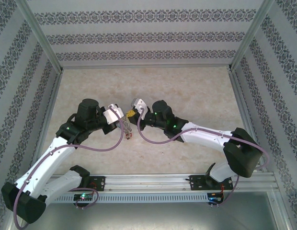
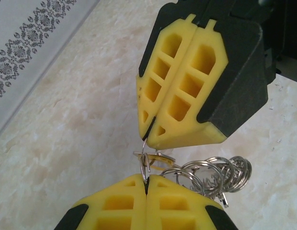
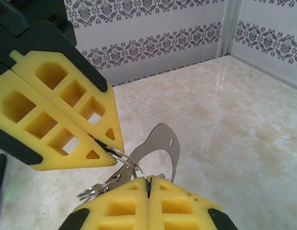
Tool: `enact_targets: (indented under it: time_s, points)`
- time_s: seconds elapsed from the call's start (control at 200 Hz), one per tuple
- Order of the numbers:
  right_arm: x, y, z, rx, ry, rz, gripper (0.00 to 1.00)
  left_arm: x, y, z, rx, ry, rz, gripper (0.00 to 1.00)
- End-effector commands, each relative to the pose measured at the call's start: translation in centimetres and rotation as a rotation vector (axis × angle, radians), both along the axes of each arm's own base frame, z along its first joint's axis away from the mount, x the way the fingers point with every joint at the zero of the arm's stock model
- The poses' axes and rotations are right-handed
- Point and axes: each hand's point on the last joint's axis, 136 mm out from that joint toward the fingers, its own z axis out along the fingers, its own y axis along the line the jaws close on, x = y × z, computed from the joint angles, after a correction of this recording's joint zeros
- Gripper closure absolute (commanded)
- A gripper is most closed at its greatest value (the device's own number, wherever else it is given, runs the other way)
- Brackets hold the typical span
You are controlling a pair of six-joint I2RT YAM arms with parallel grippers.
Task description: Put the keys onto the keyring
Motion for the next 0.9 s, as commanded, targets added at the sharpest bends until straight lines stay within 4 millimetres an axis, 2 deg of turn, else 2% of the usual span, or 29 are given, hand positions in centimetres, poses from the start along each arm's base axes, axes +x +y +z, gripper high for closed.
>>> enact_targets:
  time_s: [0.0,0.255,0.335,0.5,0.764,0.894]
  points:
    - [0.1,-0.3,0.8,0.049,0.012,0.013,1.0,-0.5,-1.1,1.8,-0.054,-0.069,-0.066,1.0]
    - [-0.8,-0.3,1.0,0.061,0.011,0.085,1.0,-0.6,-1.2,2.2,-0.069,-0.094,-0.073,1.0]
    - [-0.8,-0.5,1.1,0.069,-0.002,0.082,0.85,-0.8,-1.4,2.4,-0.075,-0.105,-0.093,1.0]
    - [-1.1,-0.8,1.6,0.064,-0.038,0.085,0.83,-1.3,-1.9,2.8,-0.088,-0.122,-0.139,1.0]
    - [-1.3,-2.6,2.9,0.048,-0.152,0.052,0.77,-1.9,-2.5,3.2,-0.096,-0.137,-0.198,1.0]
    - [-2.6,-3.8,3.3,0.013,-0.279,0.093,0.76,-2.5,-3.2,3.8,-0.133,-0.151,-0.247,1.0]
